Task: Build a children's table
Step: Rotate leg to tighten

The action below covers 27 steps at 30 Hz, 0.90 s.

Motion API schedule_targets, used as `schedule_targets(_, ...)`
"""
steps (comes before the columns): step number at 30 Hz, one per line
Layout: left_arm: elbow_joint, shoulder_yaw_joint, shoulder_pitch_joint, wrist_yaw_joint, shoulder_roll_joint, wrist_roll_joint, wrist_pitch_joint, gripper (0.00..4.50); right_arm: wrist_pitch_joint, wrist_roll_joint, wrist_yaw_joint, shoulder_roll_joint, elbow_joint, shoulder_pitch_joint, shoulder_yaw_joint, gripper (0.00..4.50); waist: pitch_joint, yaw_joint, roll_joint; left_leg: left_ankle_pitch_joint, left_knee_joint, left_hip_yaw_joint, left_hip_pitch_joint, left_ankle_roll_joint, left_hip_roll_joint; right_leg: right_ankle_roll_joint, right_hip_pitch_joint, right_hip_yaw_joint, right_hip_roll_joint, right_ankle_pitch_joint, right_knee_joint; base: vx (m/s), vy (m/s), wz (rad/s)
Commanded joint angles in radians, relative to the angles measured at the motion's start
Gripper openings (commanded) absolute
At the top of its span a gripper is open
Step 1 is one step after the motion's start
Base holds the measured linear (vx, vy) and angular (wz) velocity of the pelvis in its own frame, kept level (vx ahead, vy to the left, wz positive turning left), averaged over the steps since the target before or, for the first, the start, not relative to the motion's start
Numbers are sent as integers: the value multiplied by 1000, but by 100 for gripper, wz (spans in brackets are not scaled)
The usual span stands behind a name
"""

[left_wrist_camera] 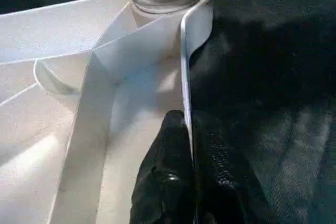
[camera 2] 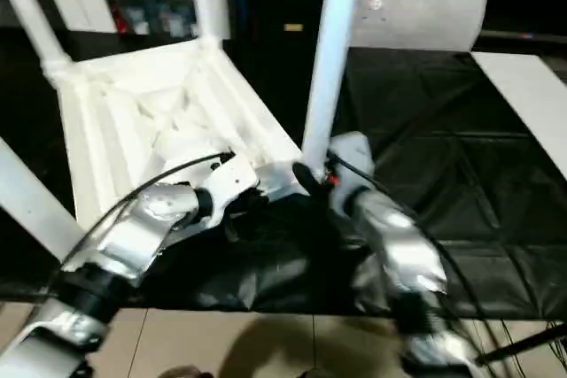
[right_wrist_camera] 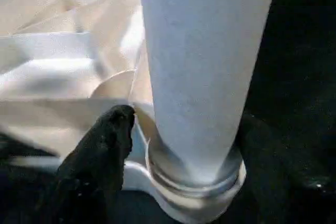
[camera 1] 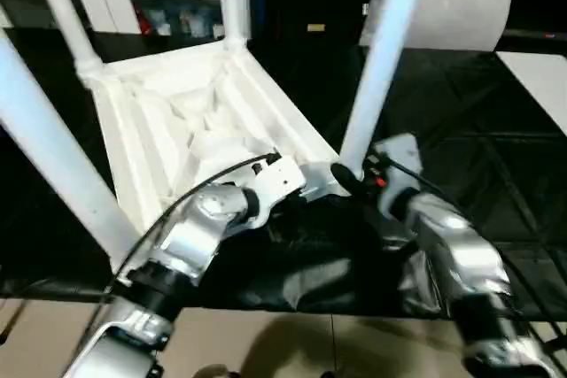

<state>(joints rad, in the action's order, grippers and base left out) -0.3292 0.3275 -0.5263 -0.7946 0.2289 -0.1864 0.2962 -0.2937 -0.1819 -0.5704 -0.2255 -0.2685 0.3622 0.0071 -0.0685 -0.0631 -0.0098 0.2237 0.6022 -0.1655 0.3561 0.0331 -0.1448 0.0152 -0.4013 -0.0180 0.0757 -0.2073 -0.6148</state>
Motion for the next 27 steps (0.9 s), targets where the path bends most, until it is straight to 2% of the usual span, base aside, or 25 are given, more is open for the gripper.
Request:
schedule_targets(1,-10,3,1,-34,25,2,-52,0,37,-9,-96,-32,23,-12,24,365,57,-1,0,39,-71,21,3,-108,-71,272,57,36,67,80,55,0,0,0)
schedule_targets(2,-13,2,3,-42,32,3,-57,0,48,-1,-103,-43,21,-14,25,377,61,-1,3,31,-70,23,2,-111,-71,281,60,35,70,90,52,0,0,0)
schedule_targets(3,-13,2,3,-44,34,3,-59,0,51,1,-105,-46,20,-14,26,388,59,3,1,30,-70,22,6,-114,-71,286,61,34,71,84,54,0,0,0)
schedule_targets(4,-20,7,17,-91,72,15,-103,0,91,24,-140,-99,4,-11,27,400,59,3,2,34,-70,22,4,-114,-71,289,60,34,71,73,55,0,0,0)
schedule_targets(5,-21,11,20,-106,85,18,-124,0,102,23,-161,-115,4,-10,27,400,60,4,-1,41,-69,21,3,-114,-70,289,61,34,71,57,57,0,0,0)
schedule_targets(9,-30,30,25,-193,144,42,-194,0,156,-14,-331,-199,19,-13,47,409,55,0,2,69,-71,18,0,-117,-75,294,56,35,70,26,58,0,0,0)
schedule_targets(10,-30,30,25,-193,144,42,-194,0,156,-14,-331,-199,19,-13,47,409,55,0,2,68,-71,19,-1,-119,-76,296,56,35,71,29,58,0,0,0)
schedule_targets(11,-39,36,26,-231,164,52,-242,0,180,-3,-399,-237,8,-10,72,409,59,-1,2,62,-69,20,-2,-125,-77,302,56,33,71,38,55,0,0,0)
schedule_targets(14,-20,43,40,-323,192,93,-287,0,191,-25,-495,-271,-14,5,82,409,63,-3,-1,34,-66,19,-2,-141,-78,318,58,33,73,82,48,0,0,0)
schedule_targets(15,-18,46,42,-346,200,104,-298,0,195,-36,-518,-280,-20,10,85,409,64,-5,1,21,-65,19,-2,-147,-78,325,57,32,73,97,46,0,0,0)
schedule_targets(16,-19,51,41,-374,211,114,-312,0,196,-52,-559,-289,-30,19,90,382,63,-7,2,20,-64,17,-3,-151,-79,329,55,32,72,100,46,0,0,0)
schedule_targets(19,-19,61,41,-426,232,131,-337,0,193,-67,-627,-304,-42,31,105,370,63,-14,2,16,-63,15,-2,-155,-81,338,56,30,71,101,42,0,0,0)
schedule_targets(21,-28,81,36,-472,253,128,-376,0,190,-62,-677,-312,-73,46,126,348,70,-26,0,11,-60,13,-7,-153,-84,341,55,29,73,89,40,0,0,0)
schedule_targets(22,-28,81,36,-472,253,128,-376,0,190,-62,-677,-312,-73,46,126,348,69,-28,0,9,-60,13,-6,-151,-84,339,54,29,73,84,40,0,0,0)
schedule_targets(25,-8,83,35,-515,253,156,-368,0,203,-53,-704,-297,-127,74,138,310,68,-36,4,13,-60,11,-6,-139,-84,343,50,29,72,81,38,0,0,0)
schedule_targets(27,-7,86,36,-528,253,162,-373,0,199,-61,-728,-289,-140,80,144,298,72,-37,-4,27,-61,12,-5,-125,-85,334,55,28,74,56,40,0,0,0)
